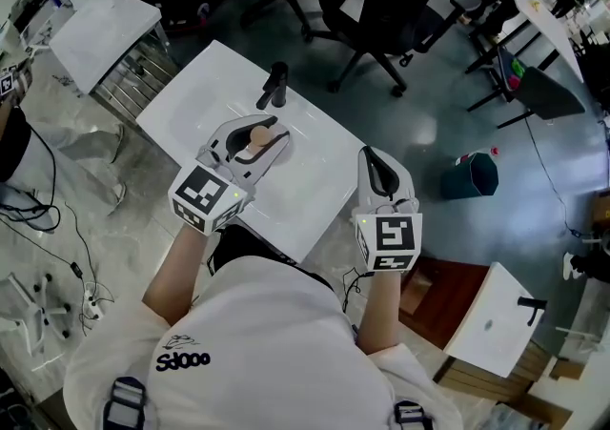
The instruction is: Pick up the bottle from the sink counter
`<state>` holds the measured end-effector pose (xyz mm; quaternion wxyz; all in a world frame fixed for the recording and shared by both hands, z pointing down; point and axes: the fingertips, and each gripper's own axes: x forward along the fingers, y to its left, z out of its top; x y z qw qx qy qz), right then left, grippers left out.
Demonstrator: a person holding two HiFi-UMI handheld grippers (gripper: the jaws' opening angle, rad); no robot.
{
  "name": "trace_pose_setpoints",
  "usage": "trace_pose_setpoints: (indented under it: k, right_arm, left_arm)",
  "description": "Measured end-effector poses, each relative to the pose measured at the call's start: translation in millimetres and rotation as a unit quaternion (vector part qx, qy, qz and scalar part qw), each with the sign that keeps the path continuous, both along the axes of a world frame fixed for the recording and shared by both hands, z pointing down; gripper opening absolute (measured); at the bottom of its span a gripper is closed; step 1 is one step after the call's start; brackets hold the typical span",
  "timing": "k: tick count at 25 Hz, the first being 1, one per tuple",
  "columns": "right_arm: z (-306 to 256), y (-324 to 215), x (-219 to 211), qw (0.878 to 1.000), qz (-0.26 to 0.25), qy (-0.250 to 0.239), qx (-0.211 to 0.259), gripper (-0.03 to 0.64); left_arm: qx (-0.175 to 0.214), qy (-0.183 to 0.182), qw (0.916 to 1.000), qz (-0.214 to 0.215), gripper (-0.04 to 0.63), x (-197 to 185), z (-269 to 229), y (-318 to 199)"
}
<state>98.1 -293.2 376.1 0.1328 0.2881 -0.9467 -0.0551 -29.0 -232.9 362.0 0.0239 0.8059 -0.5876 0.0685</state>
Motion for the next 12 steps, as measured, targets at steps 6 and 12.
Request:
trace_pose_setpoints:
  k: [6,12]
  right_arm:
    - [5.5,-1.5,1.3,1.000,0.002,0.002,-0.008,0.009]
    - [14.1,-2.1,2.6,1.000,0.002,0.004,-0.016,0.009]
  left_arm:
    - [-0.008,0.002,1.0000,0.002,0.117,1.7,5.2,-1.7]
    - [-0.012,0.000,0.9999,0.004,0.117,3.6,9.0,-1.6]
